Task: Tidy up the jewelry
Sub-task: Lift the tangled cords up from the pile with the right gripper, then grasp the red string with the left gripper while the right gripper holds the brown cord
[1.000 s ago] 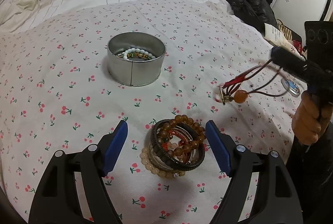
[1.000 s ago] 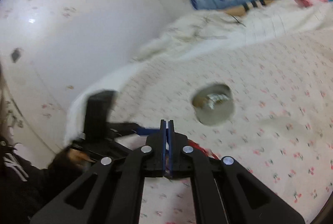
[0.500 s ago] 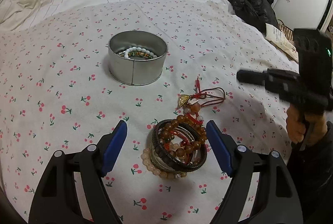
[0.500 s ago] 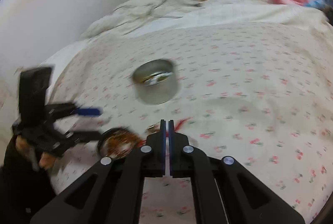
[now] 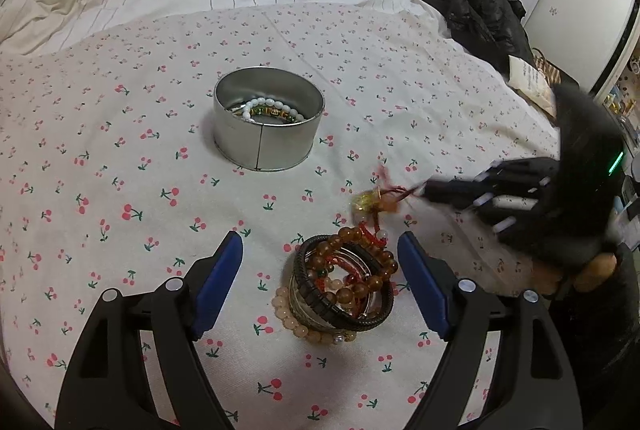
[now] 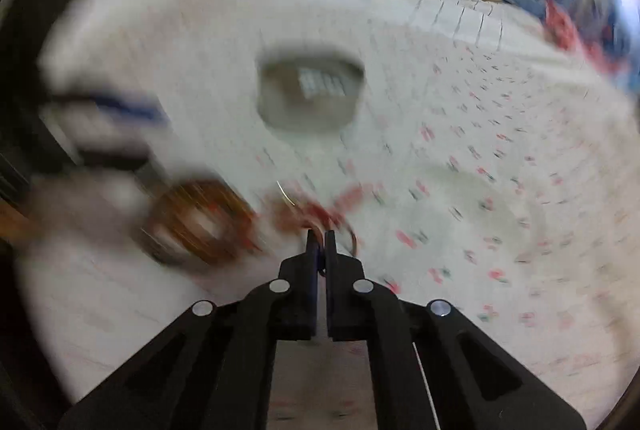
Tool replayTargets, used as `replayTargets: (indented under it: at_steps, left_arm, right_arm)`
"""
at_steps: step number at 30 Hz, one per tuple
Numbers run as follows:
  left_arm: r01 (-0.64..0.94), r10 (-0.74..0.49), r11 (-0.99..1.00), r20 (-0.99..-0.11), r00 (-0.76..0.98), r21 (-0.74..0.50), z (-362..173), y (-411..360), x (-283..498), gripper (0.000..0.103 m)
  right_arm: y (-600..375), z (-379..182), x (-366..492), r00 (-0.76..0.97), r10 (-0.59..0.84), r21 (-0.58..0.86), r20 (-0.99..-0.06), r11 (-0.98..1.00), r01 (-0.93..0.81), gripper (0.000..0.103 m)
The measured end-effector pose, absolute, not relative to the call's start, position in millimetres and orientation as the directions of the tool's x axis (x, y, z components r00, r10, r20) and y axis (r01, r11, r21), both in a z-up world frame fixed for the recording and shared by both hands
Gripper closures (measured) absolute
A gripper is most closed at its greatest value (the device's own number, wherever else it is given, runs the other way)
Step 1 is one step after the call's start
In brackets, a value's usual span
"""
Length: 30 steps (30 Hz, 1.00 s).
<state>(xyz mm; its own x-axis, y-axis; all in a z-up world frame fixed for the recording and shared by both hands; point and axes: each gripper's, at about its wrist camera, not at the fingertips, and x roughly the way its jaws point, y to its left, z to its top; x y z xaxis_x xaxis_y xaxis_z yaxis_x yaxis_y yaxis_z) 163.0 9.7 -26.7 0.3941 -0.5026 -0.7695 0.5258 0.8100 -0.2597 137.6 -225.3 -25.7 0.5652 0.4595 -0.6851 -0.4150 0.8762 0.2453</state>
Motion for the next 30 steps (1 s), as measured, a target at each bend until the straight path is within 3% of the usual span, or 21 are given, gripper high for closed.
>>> replayTargets:
  at_steps: [3, 6, 8, 11, 15, 18, 27, 29, 30]
  left_arm:
    - [0.532, -0.509, 0.805, -0.768, 0.389, -0.264, -27, 9, 162, 0.026]
    - [0.555, -0.507, 0.795, -0.77, 0.388, -0.243, -27, 2, 158, 0.026]
    - [0.577, -0.523, 0.778, -0.764, 0.378, -0.247, -25, -5, 154, 0.026]
    - [0.619, -0.569, 0.738, -0.74, 0.36, -0.266, -21, -18, 147, 0.025]
    - [0.651, -0.576, 0.716, -0.742, 0.344, -0.253, -20, -40, 140, 0.024]
    - [0.677, -0.561, 0.702, -0.756, 0.337, -0.219, -25, -64, 136, 0.024]
    - [0.713, -0.407, 0.699, -0.849, 0.337, -0.052, -63, -135, 147, 0.024]
    - [0.722, -0.397, 0.691, -0.856, 0.332, -0.041, -66, -140, 146, 0.034]
    - [0.731, -0.398, 0.68, -0.867, 0.3, -0.06, -68, -143, 146, 0.054]
  right_arm:
    - [-254, -18, 143, 0.575, 0.574, 0.44, -0.583, 0.818, -0.371, 0.099]
    - [-262, -16, 146, 0.594, 0.55, 0.456, -0.587, 0.831, -0.319, 0.099]
    - [-264, -18, 147, 0.548, 0.646, 0.559, -0.531, 0.754, -0.345, 0.099]
    - [-260, -14, 147, 0.558, 0.618, 0.529, -0.553, 0.778, -0.338, 0.099]
    - [-286, -1, 144, 0.621, 0.644, 0.6, -0.447, 0.731, -0.325, 0.099]
    - [-294, 1, 144, 0.626, 0.652, 0.629, -0.428, 0.713, -0.311, 0.099]
    - [-301, -1, 149, 0.626, 0.638, 0.639, -0.448, 0.718, -0.276, 0.098]
    - [-304, -1, 149, 0.64, 0.625, 0.636, -0.448, 0.725, -0.264, 0.098]
    - [-305, -1, 149, 0.643, 0.622, 0.637, -0.446, 0.725, -0.26, 0.098]
